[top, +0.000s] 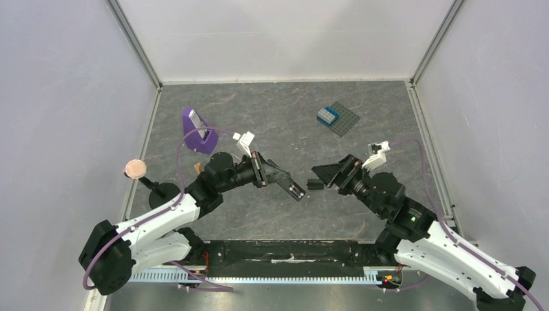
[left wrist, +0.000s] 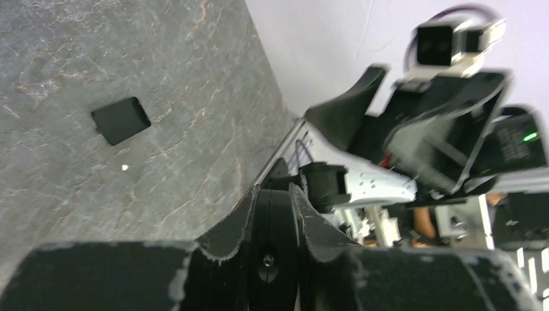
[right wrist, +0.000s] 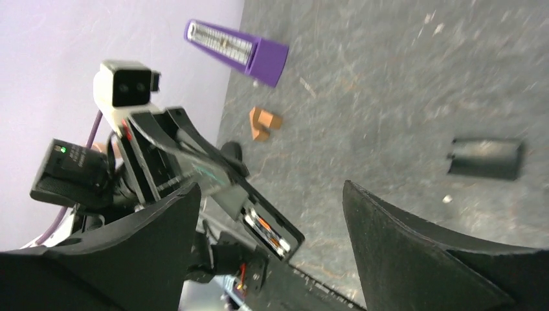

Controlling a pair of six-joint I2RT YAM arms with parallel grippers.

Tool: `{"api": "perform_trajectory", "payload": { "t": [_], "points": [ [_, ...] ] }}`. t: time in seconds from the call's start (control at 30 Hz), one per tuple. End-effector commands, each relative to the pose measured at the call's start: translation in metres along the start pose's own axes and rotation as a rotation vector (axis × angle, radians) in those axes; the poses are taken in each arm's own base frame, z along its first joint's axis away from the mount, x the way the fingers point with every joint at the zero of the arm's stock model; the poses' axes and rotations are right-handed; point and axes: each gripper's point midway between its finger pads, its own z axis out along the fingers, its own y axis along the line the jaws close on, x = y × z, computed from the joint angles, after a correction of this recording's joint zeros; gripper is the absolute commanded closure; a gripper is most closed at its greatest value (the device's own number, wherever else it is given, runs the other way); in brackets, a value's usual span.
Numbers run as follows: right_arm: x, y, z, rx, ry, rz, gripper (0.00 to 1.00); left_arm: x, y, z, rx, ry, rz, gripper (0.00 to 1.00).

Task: Load the batteries into the remote control

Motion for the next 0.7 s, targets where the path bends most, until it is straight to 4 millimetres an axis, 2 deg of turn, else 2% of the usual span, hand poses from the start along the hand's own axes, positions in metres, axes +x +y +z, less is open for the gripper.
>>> {"api": "perform_trajectory", "payload": {
  "t": [0.0, 0.07, 0.17, 0.27, 0.53, 0.67],
  "points": [
    [-0.058, 0.010, -0.020, 0.087, -0.175, -0.270, 0.17, 0.010, -0.021, -0.010, 0.118, 0.088, 0.284, 0.98],
    [-0.068, 0.013, -0.023, 0.098, -0.183, -0.409, 0.17, 0.015, -0.025, -0.014, 0.150, 0.112, 0.324, 0.98],
    [-0.067, 0.014, -0.020, 0.128, -0.102, -0.631, 0.15, 0.019, -0.030, -0.019, 0.178, 0.136, 0.359, 0.98],
    [-0.064, -0.014, -0.010, 0.337, 0.025, -0.735, 0.15, 0.020, -0.032, -0.024, 0.187, 0.132, 0.377, 0.98],
    [-0.007, -0.091, 0.030, 0.520, 0.328, -0.780, 0.17, 0.016, -0.030, -0.033, 0.153, 0.089, 0.390, 0.98],
    [0.022, -0.120, 0.041, 0.502, 0.463, -0.807, 0.22, 0.010, -0.023, -0.038, 0.105, 0.042, 0.386, 0.98]
  ]
}}
